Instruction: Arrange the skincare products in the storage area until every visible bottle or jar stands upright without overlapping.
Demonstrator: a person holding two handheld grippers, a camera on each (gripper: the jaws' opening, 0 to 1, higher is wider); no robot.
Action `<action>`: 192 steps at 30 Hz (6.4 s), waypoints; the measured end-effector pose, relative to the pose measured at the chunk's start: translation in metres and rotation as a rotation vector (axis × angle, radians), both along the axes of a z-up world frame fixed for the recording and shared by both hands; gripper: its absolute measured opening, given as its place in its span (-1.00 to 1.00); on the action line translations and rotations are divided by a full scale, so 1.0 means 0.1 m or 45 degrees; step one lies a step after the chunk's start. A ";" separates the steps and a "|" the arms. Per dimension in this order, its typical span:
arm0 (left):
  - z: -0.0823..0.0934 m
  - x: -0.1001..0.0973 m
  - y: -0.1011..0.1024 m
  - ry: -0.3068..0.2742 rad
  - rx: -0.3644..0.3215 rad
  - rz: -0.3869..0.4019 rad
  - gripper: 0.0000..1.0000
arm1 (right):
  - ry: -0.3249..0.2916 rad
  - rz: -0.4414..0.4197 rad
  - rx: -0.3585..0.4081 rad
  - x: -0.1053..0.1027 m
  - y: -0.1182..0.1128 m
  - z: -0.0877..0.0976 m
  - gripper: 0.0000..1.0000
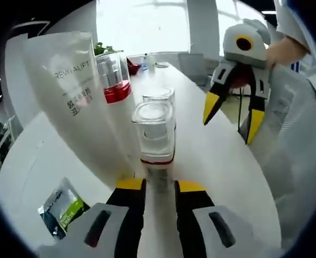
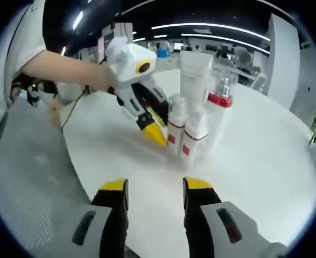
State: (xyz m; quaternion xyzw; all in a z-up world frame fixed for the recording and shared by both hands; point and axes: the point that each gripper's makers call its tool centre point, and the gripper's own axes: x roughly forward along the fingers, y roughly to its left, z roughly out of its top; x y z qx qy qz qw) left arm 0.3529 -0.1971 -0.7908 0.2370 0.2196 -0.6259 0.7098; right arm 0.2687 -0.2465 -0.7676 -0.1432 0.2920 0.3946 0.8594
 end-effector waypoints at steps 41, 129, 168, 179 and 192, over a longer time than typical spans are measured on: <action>0.44 -0.30 1.41 0.119 -0.112 0.843 0.47 | -0.023 -0.125 0.154 0.02 0.19 0.50 0.46; 0.69 -0.73 1.80 0.045 -0.161 1.112 0.34 | 0.010 -0.211 0.179 0.02 0.13 0.49 0.99; 0.09 0.70 1.19 0.181 0.138 1.085 0.88 | 0.100 -0.302 0.230 0.03 0.06 0.42 0.94; -0.09 1.04 1.02 0.213 0.233 1.108 0.77 | 0.116 -0.306 0.230 0.02 0.06 0.39 0.97; -0.24 1.11 0.99 0.261 0.381 1.136 0.63 | 0.131 -0.344 0.269 0.04 0.02 0.40 0.97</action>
